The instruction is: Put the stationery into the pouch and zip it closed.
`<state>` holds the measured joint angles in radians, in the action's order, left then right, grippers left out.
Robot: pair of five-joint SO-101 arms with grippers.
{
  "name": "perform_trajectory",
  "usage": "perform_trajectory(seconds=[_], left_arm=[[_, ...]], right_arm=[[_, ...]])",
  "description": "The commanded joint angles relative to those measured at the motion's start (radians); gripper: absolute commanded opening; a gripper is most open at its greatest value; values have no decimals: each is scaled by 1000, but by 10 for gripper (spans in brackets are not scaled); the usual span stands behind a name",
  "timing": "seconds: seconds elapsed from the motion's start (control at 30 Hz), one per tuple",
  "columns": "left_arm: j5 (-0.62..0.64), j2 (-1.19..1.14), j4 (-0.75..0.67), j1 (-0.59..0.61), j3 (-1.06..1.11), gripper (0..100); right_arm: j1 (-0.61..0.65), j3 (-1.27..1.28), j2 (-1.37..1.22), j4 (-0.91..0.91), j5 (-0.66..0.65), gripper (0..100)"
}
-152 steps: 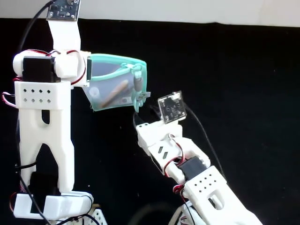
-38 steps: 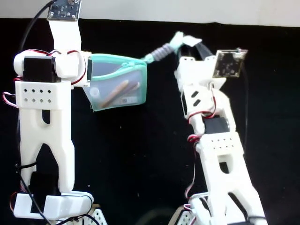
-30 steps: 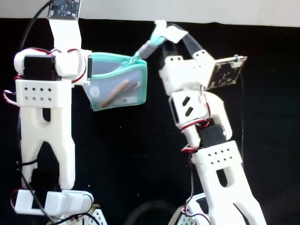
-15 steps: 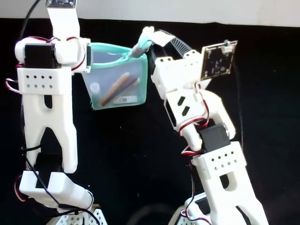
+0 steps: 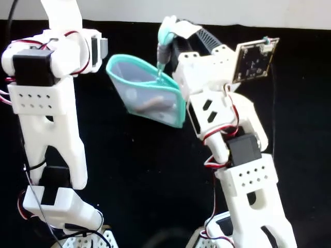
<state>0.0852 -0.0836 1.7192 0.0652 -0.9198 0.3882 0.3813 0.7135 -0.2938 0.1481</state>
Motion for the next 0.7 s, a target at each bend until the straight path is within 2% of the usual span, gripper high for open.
perform_trajectory(seconds=[0.0,0.1,0.23,0.3,0.5,0.67], left_arm=[[-5,7,34,-1,-48,175],[2,13,44,-2,-47,161],[0,101,46,1,39,64],[-3,166,46,1,127,10],[-6,303,31,-2,526,7],[-2,303,-199,-5,773,7]], right_arm=[[-15,-104,-12,-2,-2,6],[-15,-125,-33,-2,-2,6],[-15,-125,-56,-2,-2,6],[-15,-125,-59,-2,-2,6],[-16,-120,-61,-2,-2,6],[-16,-119,-61,-2,-2,6]])
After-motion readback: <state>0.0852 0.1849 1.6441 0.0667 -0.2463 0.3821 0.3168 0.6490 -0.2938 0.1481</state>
